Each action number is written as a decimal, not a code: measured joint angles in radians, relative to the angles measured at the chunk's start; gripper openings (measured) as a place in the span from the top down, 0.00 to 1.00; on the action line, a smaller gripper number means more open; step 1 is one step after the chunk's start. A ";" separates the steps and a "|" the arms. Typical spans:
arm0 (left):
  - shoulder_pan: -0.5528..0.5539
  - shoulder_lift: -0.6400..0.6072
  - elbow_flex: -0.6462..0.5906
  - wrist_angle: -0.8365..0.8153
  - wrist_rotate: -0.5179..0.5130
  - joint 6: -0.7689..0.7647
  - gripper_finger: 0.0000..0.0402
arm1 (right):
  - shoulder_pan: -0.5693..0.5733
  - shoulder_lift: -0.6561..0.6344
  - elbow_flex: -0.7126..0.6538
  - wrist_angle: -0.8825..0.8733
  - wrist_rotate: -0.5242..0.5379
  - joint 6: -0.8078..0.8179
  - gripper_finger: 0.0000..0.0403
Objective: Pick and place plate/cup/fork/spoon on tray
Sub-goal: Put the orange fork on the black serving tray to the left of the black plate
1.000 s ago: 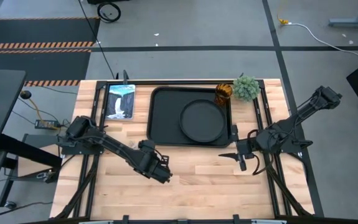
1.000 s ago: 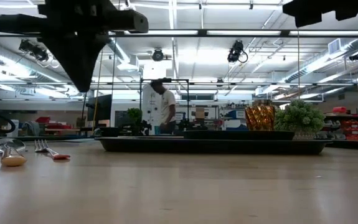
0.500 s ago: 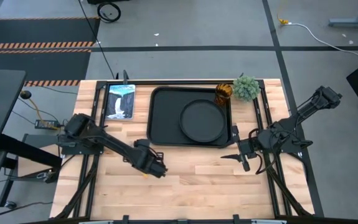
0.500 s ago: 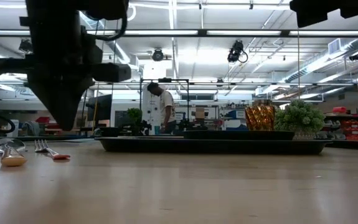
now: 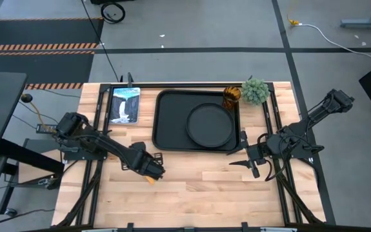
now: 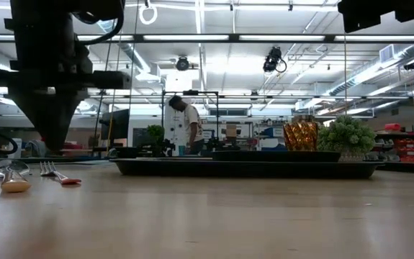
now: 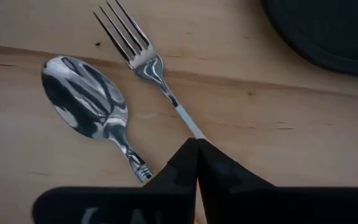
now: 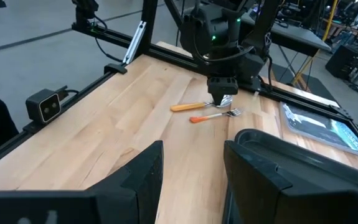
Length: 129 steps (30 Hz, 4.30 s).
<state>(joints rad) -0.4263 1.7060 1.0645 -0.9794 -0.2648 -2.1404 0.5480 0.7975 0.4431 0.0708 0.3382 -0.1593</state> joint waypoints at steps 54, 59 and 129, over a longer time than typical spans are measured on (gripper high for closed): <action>0.095 0.018 -0.060 0.093 0.071 0.002 0.60 | 0.000 0.001 0.000 -0.022 -0.063 0.007 0.56; 0.099 0.018 -0.060 0.086 0.122 0.030 0.60 | 0.000 0.001 0.000 -0.022 -0.063 0.007 0.56; 0.138 0.031 -0.134 0.226 0.112 0.305 0.94 | 0.000 0.001 0.000 -0.029 -0.177 0.027 0.56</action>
<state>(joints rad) -0.2882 1.7370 0.9306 -0.7535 -0.1531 -1.8351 0.5480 0.7986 0.4435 0.0422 0.1616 -0.1325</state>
